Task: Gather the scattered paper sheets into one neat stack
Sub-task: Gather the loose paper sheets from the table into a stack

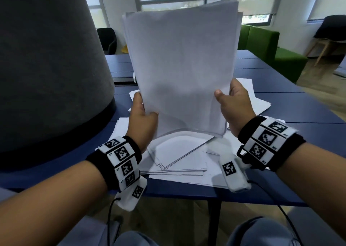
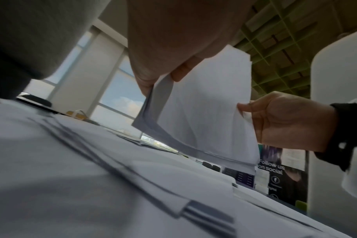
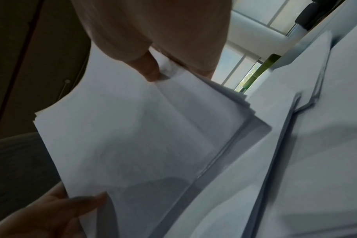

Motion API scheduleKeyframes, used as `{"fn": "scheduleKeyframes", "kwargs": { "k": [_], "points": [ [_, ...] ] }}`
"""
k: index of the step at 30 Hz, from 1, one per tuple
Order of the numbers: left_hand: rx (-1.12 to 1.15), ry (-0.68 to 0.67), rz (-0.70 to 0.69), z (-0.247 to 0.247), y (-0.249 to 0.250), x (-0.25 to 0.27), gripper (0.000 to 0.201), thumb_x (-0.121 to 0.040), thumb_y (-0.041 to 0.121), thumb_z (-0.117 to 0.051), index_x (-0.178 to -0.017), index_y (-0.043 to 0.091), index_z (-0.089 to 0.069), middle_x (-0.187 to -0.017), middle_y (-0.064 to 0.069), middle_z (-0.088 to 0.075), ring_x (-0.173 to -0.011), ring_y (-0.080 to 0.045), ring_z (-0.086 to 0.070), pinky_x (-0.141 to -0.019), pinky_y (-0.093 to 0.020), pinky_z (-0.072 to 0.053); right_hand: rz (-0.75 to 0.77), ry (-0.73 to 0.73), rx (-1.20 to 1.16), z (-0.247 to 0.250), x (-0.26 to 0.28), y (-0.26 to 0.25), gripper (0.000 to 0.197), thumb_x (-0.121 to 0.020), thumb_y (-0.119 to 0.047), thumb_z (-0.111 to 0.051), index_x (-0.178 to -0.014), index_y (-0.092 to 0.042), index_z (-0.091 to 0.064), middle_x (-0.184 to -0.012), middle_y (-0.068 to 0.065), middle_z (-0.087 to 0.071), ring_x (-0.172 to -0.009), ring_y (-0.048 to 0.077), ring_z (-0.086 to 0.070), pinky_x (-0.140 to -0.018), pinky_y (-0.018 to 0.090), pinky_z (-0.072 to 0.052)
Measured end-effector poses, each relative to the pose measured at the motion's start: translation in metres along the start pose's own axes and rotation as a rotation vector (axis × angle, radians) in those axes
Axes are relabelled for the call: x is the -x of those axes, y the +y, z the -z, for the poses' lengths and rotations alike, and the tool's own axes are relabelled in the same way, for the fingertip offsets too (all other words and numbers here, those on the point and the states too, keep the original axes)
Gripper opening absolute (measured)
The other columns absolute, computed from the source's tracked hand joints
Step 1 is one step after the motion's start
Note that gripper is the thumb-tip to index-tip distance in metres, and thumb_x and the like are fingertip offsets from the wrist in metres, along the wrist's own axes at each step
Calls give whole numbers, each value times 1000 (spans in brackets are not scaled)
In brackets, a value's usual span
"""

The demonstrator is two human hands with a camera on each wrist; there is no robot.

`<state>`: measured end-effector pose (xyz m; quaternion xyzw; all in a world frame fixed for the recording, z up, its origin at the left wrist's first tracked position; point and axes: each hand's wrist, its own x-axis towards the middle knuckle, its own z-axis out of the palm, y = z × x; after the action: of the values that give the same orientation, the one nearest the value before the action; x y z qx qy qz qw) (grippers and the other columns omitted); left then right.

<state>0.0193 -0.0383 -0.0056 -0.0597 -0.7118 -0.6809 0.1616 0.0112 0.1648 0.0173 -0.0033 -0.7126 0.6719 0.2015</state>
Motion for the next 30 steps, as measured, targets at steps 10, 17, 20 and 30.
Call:
{"fn": "scheduleKeyframes", "kwargs": {
  "k": [10,17,20,30],
  "points": [
    [59,44,-22,29,-14,-9,48,-82,-13,-59,-112,23,-51,-114,-6,-69,-102,-16,-68,-88,-30,-56,6,48,-79,-31,4,9,23,-79,-6,-58,-90,-26,-59,-93,0,-70,-84,19,-66,-83,40,-55],
    [-165,-38,203,35,-40,-13,44,-91,-4,-48,-129,17,-54,-118,-3,-67,-107,-20,-64,-87,-30,-52,-218,-47,136,-43,-6,35,32,-79,-15,-56,-110,-20,-61,-105,0,-69,-97,22,-66,-92,40,-54],
    [-249,43,249,43,-42,-22,38,-89,-6,-48,-121,14,-55,-108,-6,-67,-95,-22,-64,-76,-28,-52,-290,-166,294,-48,-7,42,32,-80,-10,-51,-109,-12,-63,-105,7,-69,-95,27,-65,-88,38,-55],
    [-231,-79,548,50,-43,-30,10,-89,-3,-56,-85,3,-64,-83,-15,-62,-73,-26,-60,-65,-32,-52,-476,-236,537,-42,-30,51,34,-92,-4,-50,-123,9,-54,-100,10,-54,-87,22,-49,-73,29,-38]
  ]
}}
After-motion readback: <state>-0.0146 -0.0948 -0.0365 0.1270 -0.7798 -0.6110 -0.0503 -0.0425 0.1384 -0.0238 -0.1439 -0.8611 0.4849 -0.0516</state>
